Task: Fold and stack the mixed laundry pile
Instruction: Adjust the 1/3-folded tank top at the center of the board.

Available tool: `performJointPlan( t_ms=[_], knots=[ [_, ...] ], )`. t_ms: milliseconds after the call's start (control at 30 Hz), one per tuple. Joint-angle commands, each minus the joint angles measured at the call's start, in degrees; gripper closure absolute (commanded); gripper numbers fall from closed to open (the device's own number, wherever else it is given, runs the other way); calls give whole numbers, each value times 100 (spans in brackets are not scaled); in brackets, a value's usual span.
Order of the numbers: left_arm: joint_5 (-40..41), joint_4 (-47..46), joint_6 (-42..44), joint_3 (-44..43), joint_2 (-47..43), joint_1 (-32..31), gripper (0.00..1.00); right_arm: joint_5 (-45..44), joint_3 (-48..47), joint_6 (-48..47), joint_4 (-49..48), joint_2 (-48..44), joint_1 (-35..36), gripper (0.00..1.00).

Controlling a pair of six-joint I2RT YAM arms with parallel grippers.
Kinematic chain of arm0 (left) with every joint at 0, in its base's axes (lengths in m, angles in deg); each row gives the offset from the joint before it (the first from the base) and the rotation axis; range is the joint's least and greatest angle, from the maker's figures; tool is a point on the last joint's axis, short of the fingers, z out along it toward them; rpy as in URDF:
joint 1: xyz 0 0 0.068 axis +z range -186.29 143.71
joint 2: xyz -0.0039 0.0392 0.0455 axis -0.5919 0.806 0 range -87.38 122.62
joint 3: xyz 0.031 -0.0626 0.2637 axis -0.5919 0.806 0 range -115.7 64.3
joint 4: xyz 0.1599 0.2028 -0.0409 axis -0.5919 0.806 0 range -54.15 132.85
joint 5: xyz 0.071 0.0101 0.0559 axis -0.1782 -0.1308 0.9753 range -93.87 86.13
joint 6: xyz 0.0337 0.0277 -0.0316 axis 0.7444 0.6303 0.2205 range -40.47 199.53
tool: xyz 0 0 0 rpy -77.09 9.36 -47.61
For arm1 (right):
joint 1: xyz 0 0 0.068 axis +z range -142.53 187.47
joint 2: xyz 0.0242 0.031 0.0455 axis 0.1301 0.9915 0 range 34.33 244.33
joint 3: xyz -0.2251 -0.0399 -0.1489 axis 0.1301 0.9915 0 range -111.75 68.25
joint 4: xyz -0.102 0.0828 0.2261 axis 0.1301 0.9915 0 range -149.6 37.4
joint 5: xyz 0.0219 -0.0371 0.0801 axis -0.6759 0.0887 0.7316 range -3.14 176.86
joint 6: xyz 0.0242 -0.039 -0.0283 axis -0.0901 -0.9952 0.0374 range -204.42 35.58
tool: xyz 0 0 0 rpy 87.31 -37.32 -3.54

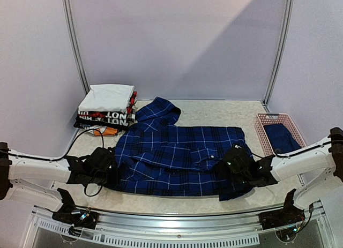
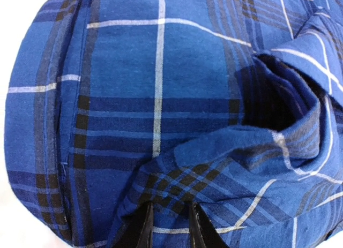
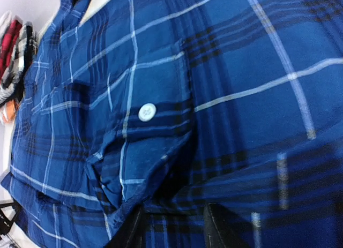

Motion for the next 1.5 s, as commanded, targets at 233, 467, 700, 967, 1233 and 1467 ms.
performJointPlan(
  t_ms=[233, 467, 700, 967, 1233, 1467],
  knots=[
    [189, 234, -108, 177, -416, -82, 74, -10, -253, -728, 482, -1158, -93, 11],
    [160, 246, -84, 204, -474, -91, 74, 1456, -168, -811, -436, -702, -1019, 17],
    [158, 239, -63, 220, -491, -100, 74, 2094, -309, -620, -787, 121, -1153, 18],
    [147, 225, -45, 273, -517, -100, 74, 2346, -283, -332, -1232, 759, -1166, 24],
    [148, 174, -53, 284, -497, -100, 74, 2231, -301, -376, -1175, 715, -1165, 46],
    [159, 156, -45, 296, -456, -100, 74, 2138, -411, -493, -1073, 799, -1155, 82]
  ],
)
